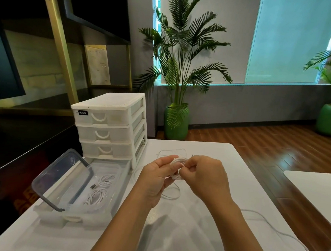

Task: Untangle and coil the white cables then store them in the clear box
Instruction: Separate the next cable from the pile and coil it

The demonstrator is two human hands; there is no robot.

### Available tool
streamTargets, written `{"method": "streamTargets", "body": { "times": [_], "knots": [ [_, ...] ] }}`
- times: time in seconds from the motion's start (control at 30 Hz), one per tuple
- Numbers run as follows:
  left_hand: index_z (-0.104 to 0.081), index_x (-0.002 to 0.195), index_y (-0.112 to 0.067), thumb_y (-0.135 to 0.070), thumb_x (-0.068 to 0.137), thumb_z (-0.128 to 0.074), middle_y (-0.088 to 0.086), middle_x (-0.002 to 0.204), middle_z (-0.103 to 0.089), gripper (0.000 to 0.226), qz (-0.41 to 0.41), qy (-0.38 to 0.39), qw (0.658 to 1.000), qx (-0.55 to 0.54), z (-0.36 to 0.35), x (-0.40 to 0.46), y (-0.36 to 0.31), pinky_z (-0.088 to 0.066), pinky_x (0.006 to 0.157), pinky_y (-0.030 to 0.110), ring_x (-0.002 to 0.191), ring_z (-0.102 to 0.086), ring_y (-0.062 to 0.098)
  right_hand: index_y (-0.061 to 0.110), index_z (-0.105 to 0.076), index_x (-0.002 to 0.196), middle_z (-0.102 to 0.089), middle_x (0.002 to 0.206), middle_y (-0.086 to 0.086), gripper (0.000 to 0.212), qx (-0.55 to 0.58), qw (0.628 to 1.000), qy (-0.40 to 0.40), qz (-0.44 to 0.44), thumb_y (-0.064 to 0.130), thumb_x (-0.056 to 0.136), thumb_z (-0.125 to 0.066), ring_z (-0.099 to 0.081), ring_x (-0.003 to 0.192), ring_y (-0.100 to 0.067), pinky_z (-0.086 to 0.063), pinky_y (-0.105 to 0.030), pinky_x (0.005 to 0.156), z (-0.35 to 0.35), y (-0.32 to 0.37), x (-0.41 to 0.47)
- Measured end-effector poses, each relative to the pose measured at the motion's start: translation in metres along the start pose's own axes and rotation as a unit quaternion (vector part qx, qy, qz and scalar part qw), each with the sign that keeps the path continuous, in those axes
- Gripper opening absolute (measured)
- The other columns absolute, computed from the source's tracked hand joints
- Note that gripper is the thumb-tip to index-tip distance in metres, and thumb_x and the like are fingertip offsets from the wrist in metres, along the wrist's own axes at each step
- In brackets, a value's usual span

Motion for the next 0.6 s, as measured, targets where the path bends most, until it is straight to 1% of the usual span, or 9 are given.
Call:
{"method": "streamTargets", "body": {
  "times": [0.07, 0.13, 0.23, 0.3, 0.37, 0.43, 0.5, 0.53, 0.6],
  "knots": [
    [-0.066, 0.099, -0.017, -0.005, 0.082, -0.065, 0.002, 0.095, -0.073, 0.02, -0.044, 0.002, 0.997, 0.066, 0.0, -0.002, -0.01, -0.055, 0.078, 0.024, 0.087, -0.069, 0.015, 0.012, -0.072, 0.091, -0.07, 0.084, -0.002, 0.022, 0.035, 0.999, 0.012, -0.013, 0.029, 0.085, -0.059, -0.055, 0.069, -0.012, -0.045, -0.021, 0.061, -0.002, -0.005, 0.002],
    [-0.066, 0.094, -0.026, -0.006, 0.083, -0.065, -0.003, 0.098, -0.072, 0.023, -0.096, -0.005, 0.98, 0.172, 0.001, -0.004, -0.024, -0.054, 0.082, 0.022, 0.093, -0.068, 0.013, 0.013, -0.072, 0.089, -0.067, 0.079, 0.001, 0.017, 0.07, 0.997, 0.032, -0.019, 0.025, 0.085, -0.06, -0.053, 0.066, -0.01, -0.045, -0.02, 0.061, -0.007, -0.008, 0.002],
    [-0.066, 0.1, -0.03, -0.007, 0.084, -0.066, -0.012, 0.096, -0.067, 0.027, -0.158, -0.018, 0.931, 0.329, 0.002, -0.009, -0.038, -0.052, 0.079, 0.014, 0.094, -0.064, 0.009, 0.015, -0.07, 0.081, -0.059, 0.065, 0.008, 0.011, 0.144, 0.986, 0.076, -0.046, 0.02, 0.085, -0.06, -0.049, 0.059, -0.007, -0.039, -0.018, 0.055, -0.017, -0.013, 0.001],
    [-0.065, 0.11, -0.029, -0.009, 0.085, -0.065, -0.016, 0.096, -0.062, 0.032, -0.183, -0.024, 0.898, 0.4, -0.001, -0.012, -0.042, -0.048, 0.072, 0.006, 0.092, -0.06, 0.006, 0.015, -0.067, 0.076, -0.058, 0.062, 0.005, 0.012, 0.198, 0.972, 0.103, -0.073, 0.019, 0.085, -0.061, -0.048, 0.056, -0.009, -0.04, -0.022, 0.054, -0.024, -0.019, 0.0],
    [-0.063, 0.115, -0.027, -0.011, 0.085, -0.066, -0.016, 0.098, -0.058, 0.035, -0.205, -0.029, 0.876, 0.435, -0.007, -0.014, -0.045, -0.045, 0.068, 0.002, 0.09, -0.056, 0.005, 0.016, -0.066, 0.076, -0.061, 0.066, -0.002, 0.014, 0.233, 0.959, 0.132, -0.096, 0.019, 0.088, -0.06, -0.05, 0.058, -0.013, -0.044, -0.025, 0.053, -0.029, -0.024, -0.001],
    [-0.063, 0.116, -0.025, -0.014, 0.084, -0.068, -0.014, 0.099, -0.057, 0.035, -0.225, -0.036, 0.862, 0.453, -0.011, -0.016, -0.047, -0.045, 0.068, 0.004, 0.091, -0.056, 0.006, 0.017, -0.064, 0.079, -0.061, 0.072, -0.005, 0.014, 0.239, 0.955, 0.142, -0.107, 0.02, 0.09, -0.058, -0.052, 0.06, -0.014, -0.046, -0.023, 0.051, -0.032, -0.026, -0.002],
    [-0.061, 0.117, -0.023, -0.018, 0.082, -0.069, -0.011, 0.1, -0.058, 0.035, -0.223, -0.052, 0.862, 0.452, -0.011, -0.016, -0.046, -0.045, 0.068, 0.006, 0.091, -0.057, 0.008, 0.016, -0.064, 0.084, -0.061, 0.075, -0.003, 0.012, 0.218, 0.962, 0.132, -0.1, 0.021, 0.091, -0.056, -0.053, 0.061, -0.013, -0.048, -0.023, 0.051, -0.031, -0.024, -0.001],
    [-0.06, 0.118, -0.023, -0.02, 0.082, -0.07, -0.008, 0.102, -0.06, 0.037, -0.215, -0.063, 0.866, 0.447, -0.009, -0.015, -0.045, -0.045, 0.068, 0.006, 0.089, -0.057, 0.008, 0.016, -0.065, 0.088, -0.062, 0.078, -0.001, 0.012, 0.195, 0.969, 0.123, -0.088, 0.022, 0.092, -0.055, -0.054, 0.063, -0.012, -0.051, -0.024, 0.055, -0.03, -0.021, 0.0],
    [-0.058, 0.122, -0.023, -0.023, 0.081, -0.071, -0.003, 0.109, -0.06, 0.043, -0.203, -0.083, 0.867, 0.448, -0.006, -0.014, -0.044, -0.044, 0.065, 0.006, 0.087, -0.055, 0.008, 0.016, -0.066, 0.094, -0.063, 0.085, 0.002, 0.014, 0.139, 0.983, 0.104, -0.058, 0.024, 0.092, -0.055, -0.056, 0.07, -0.012, -0.055, -0.029, 0.068, -0.028, -0.015, 0.001]
  ]
}}
Point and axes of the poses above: each hand's wrist, its own x-axis towards the middle knuckle, its own z-axis out of the back of the hand, y = z × x, the point moved 10 cm from there along x, towards the middle knuckle
